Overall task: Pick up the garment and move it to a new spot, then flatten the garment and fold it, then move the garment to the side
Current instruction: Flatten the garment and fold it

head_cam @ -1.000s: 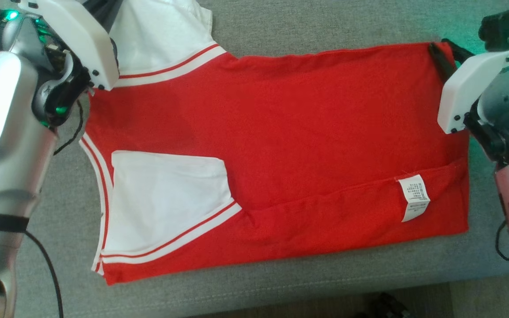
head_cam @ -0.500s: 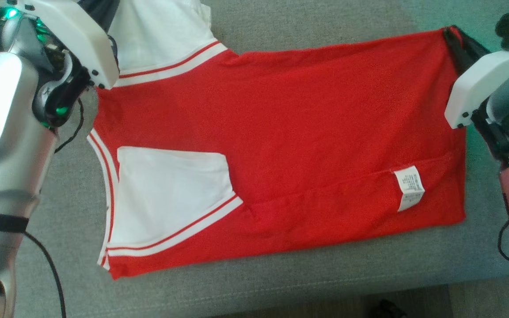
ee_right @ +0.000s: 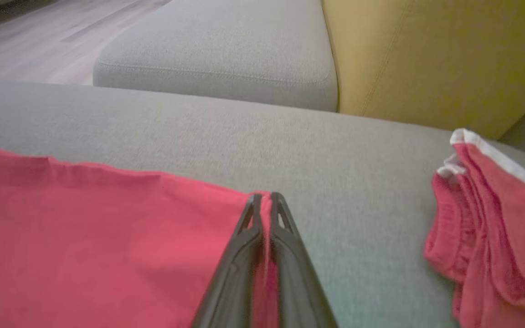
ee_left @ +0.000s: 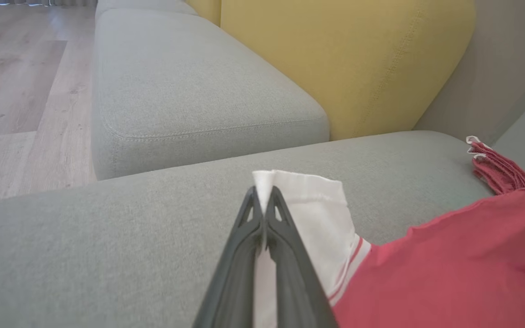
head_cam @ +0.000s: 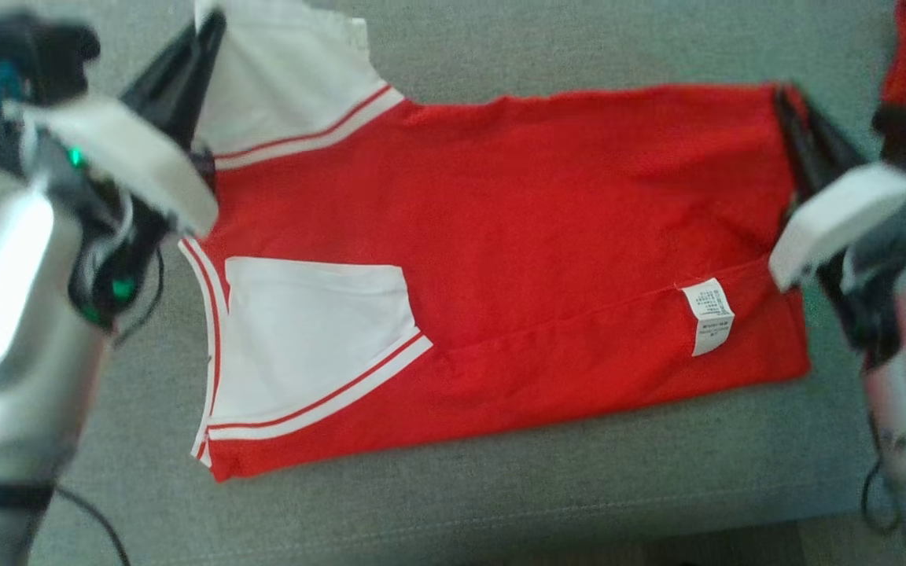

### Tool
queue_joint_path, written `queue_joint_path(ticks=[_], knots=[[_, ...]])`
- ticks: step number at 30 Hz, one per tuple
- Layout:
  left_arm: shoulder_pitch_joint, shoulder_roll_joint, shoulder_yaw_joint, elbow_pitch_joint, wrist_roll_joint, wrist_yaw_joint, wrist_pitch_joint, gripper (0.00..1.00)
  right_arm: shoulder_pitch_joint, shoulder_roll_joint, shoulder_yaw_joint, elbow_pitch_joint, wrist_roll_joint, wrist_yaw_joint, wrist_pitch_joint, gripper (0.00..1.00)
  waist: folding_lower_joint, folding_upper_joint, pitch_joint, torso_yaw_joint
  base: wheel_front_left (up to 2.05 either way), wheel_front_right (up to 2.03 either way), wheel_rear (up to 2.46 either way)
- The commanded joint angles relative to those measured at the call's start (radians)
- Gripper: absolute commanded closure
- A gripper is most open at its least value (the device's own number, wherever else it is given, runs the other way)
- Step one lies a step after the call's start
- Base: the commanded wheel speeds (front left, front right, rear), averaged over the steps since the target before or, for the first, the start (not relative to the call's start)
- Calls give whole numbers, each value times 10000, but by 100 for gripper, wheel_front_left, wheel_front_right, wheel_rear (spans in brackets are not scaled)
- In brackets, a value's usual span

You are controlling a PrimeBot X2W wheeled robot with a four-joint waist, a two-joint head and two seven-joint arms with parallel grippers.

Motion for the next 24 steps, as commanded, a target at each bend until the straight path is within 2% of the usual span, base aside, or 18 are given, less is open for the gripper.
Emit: queue_joint_path(ticks=[1,8,15,24], knots=[[293,626,481,-747,-98,175,-201,100,516,141,-9,-613,-11,65,-146,100,0,0,-178,12,0,0,0],[3229,1092,730,-3195,-304,1144,-818,100,2475,757,-848,-1904,-296,65,-344,100,0,0,-626,29,0,0,0],[5670,1219,941,-4918,-591,2060,-1276,100,3750,1254,-1523,-2617,-533,65,-265,100,0,0,-892,86,0,0,0],[7081,952,812,-5566,-854,2447,-1640,100,4388,1505,-1883,-2913,-704,65,-177,100,0,0,-1036,194,0,0,0]])
